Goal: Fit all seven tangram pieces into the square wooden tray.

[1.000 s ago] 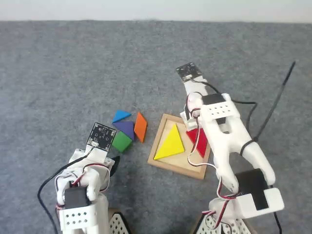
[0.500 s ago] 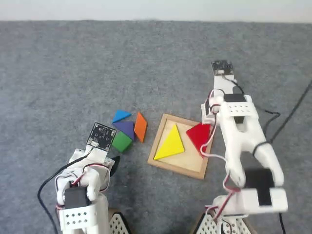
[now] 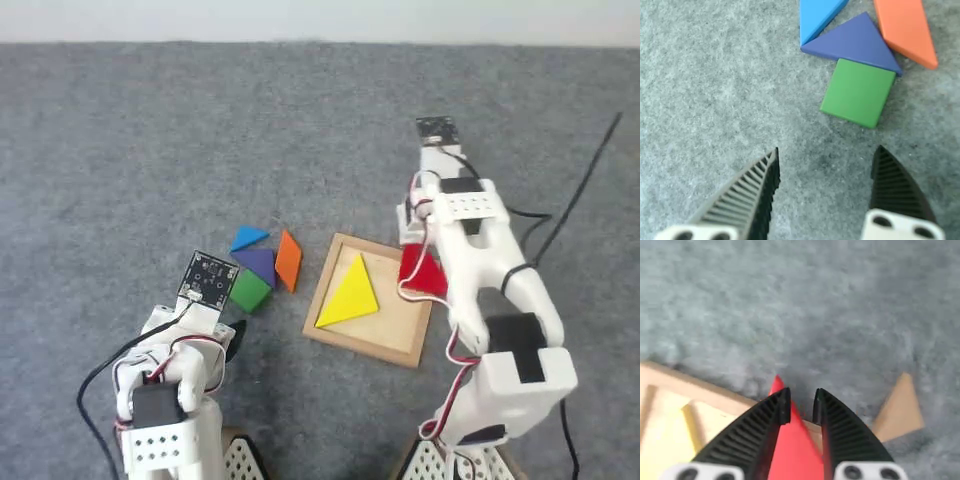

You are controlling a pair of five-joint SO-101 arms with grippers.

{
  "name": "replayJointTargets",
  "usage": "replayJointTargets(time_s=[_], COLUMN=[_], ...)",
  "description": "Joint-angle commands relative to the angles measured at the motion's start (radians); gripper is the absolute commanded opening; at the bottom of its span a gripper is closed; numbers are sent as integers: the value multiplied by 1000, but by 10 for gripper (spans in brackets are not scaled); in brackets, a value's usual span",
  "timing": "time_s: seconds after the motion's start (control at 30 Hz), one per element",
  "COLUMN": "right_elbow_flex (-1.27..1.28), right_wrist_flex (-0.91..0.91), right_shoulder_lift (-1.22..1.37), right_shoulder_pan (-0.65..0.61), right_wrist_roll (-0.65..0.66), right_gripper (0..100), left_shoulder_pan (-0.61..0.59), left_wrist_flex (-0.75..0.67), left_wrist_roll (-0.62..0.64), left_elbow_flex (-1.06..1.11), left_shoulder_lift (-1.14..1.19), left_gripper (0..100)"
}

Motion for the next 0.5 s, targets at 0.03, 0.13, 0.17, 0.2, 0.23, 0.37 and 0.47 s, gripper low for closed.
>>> replayJointTargets(time_s=[0.03,0.13,0.17,0.2,0.23,0.37,0.47], right_elbow_flex=[-34,-34,-32,-32,-32,6,87], right_wrist_flex=[5,4,7,10,12,8,-4], right_shoulder_lift=[-8,-8,-10,-10,-10,-53,-143], right_shoulder_pan=[-47,-51,-53,-53,-53,-62,-120], right_wrist_roll=[28,49,74,92,97,103,106], right_gripper=[102,102,102,102,102,102,102], left_shoulder_pan=[3,3,3,3,3,3,3], left_wrist_flex=[3,3,3,3,3,3,3], left_wrist_roll=[6,6,6,6,6,6,6], left_elbow_flex=[-8,-8,-8,-8,-8,-8,-8], left_shoulder_lift=[-18,-18,-18,-18,-18,-18,-18], left_gripper=[284,284,284,284,284,284,284])
